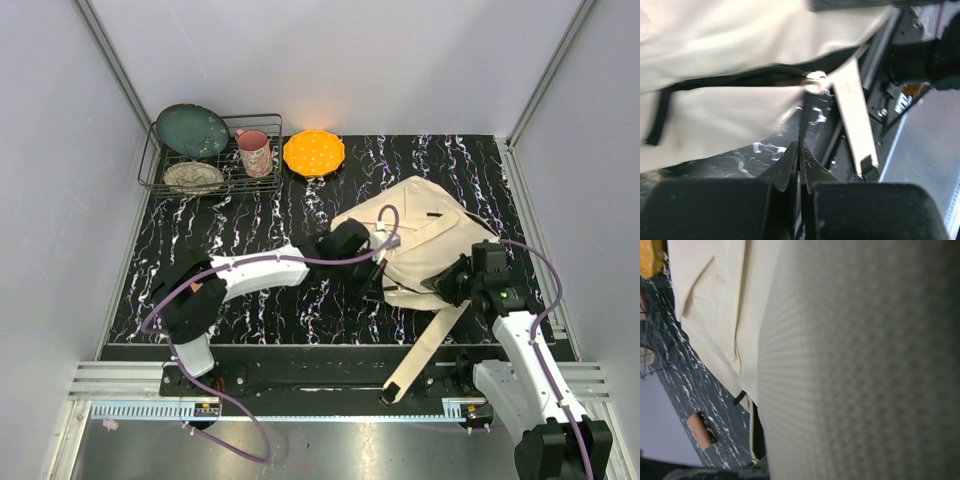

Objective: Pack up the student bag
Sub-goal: Zip the student bag at the center of the board.

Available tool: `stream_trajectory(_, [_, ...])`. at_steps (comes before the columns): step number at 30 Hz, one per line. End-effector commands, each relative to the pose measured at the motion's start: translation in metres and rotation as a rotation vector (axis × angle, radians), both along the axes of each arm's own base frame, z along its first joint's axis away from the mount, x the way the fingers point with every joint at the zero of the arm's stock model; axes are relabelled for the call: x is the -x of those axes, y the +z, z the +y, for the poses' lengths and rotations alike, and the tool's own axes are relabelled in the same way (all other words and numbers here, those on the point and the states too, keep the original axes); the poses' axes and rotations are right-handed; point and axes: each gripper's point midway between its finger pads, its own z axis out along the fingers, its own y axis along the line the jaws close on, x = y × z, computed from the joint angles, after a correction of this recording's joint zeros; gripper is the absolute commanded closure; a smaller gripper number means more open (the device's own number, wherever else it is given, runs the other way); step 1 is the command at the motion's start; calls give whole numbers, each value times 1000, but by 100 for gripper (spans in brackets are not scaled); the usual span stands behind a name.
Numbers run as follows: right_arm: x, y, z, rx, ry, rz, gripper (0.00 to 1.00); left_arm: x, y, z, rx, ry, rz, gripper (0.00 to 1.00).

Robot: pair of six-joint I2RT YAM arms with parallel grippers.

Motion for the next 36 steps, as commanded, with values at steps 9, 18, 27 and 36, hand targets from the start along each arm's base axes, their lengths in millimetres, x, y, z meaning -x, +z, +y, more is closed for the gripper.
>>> stream_trajectory(9, [-9, 7, -32, 241, 20, -117, 100, -79, -34, 46, -30, 181, 19, 100])
stream_trajectory(18, [-11, 20, -37, 250, -25, -218, 100, -79, -88, 82, -147, 257, 86, 100])
stream_trajectory(27, [-20, 26, -38, 274, -1, -263, 100, -91, -110, 112, -209, 320, 93, 100])
stream_trajectory(36, [-14, 44, -35, 266, 9, -352, 100, -115, -120, 122, -248, 370, 88, 100])
